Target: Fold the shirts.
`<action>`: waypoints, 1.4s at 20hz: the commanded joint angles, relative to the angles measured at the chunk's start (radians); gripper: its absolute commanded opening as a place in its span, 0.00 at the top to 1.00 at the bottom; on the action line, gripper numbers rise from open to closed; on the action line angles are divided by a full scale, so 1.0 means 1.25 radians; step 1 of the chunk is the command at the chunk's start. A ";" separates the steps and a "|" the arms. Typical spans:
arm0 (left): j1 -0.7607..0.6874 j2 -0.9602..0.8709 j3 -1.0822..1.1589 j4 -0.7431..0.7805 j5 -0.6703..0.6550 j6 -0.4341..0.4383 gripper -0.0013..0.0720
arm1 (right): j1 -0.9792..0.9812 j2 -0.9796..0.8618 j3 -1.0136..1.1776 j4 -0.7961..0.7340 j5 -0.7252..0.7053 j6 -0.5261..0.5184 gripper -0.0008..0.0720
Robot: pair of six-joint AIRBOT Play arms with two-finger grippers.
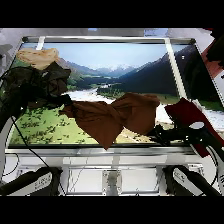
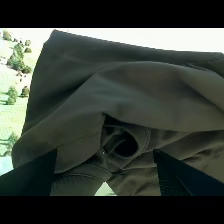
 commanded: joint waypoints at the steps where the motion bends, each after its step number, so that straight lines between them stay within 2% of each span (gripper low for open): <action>1: 0.000 0.000 0.001 0.000 0.001 0.001 0.02 | -0.001 0.001 -0.048 0.058 -0.107 0.073 0.44; 3: 0.000 0.000 0.001 0.000 0.001 0.001 0.02 | -0.001 0.001 -0.057 0.054 -0.145 0.120 0.44; 11: 0.000 0.000 0.001 0.000 -0.009 0.001 0.02 | -0.001 -0.011 -0.057 0.052 -0.271 0.187 0.45; 12: 0.000 0.000 0.001 0.000 -0.010 0.001 0.02 | -0.001 -0.015 -0.057 0.054 -0.282 0.187 0.46; 13: 0.000 0.000 0.001 0.000 -0.012 0.001 0.02 | 0.000 -0.020 -0.057 0.055 -0.287 0.186 0.53; 15: 0.000 0.000 0.001 0.000 -0.020 0.001 0.02 | -0.001 -0.020 -0.056 0.081 -0.296 0.143 0.94; 18: 0.000 0.000 0.001 0.001 -0.020 0.005 0.02 | -0.002 -0.020 -0.034 0.244 -0.269 -0.082 0.95; 20: 0.000 0.000 0.001 0.006 -0.015 0.016 0.02 | -0.004 -0.017 0.013 0.334 -0.233 -0.144 0.95; 22: 0.000 0.000 0.001 0.017 -0.022 0.016 0.02 | -0.004 -0.003 0.078 0.335 -0.214 -0.180 0.95; 24: 0.000 -0.005 0.000 0.021 -0.026 0.028 0.02 | -0.004 0.004 0.132 0.318 -0.193 -0.179 0.95; 28: 0.000 -0.053 0.000 0.021 0.057 0.060 0.02 | -0.004 0.004 0.149 0.303 -0.155 -0.176 0.95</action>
